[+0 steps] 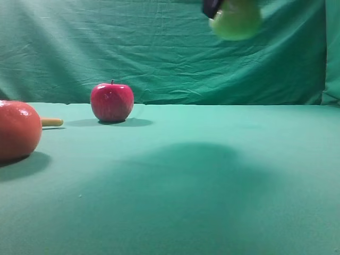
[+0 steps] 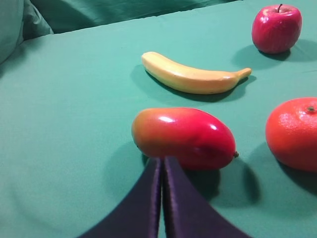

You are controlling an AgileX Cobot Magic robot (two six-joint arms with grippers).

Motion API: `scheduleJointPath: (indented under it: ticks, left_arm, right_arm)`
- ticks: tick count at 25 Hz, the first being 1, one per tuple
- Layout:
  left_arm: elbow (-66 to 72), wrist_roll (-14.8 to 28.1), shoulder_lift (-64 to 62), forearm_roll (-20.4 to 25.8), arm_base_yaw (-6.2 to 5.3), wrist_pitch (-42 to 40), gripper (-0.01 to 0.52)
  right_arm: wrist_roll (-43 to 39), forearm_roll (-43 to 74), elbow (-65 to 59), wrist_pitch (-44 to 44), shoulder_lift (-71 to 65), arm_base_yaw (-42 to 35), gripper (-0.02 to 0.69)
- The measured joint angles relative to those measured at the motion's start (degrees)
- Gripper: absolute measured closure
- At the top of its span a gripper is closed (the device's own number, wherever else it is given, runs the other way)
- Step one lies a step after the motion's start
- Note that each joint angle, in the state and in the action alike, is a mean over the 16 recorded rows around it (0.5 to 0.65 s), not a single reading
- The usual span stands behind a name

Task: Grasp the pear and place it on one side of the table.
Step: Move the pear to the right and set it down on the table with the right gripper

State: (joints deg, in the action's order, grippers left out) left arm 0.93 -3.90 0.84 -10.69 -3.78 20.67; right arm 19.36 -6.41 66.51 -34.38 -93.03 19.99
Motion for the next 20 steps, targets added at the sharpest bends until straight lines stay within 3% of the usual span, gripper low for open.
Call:
scheduleJointPath:
  ticks: [9, 14, 20]
  left_arm:
    - [0.0, 0.0, 0.0, 0.0, 0.0, 0.0, 0.514]
    - [0.0, 0.0, 0.0, 0.0, 0.0, 0.0, 0.514]
    - [0.0, 0.0, 0.0, 0.0, 0.0, 0.0, 0.514]
  right_arm:
    - [-1.11, -1.2, -18.03, 13.86, 2.2, -6.72, 0.221]
    - [-1.37, -2.79, -20.79, 18.32, 0.77, -7.36, 0.216]
    - [-1.55, -4.55, -21.11, 19.58, 0.98, -7.38, 0.147]
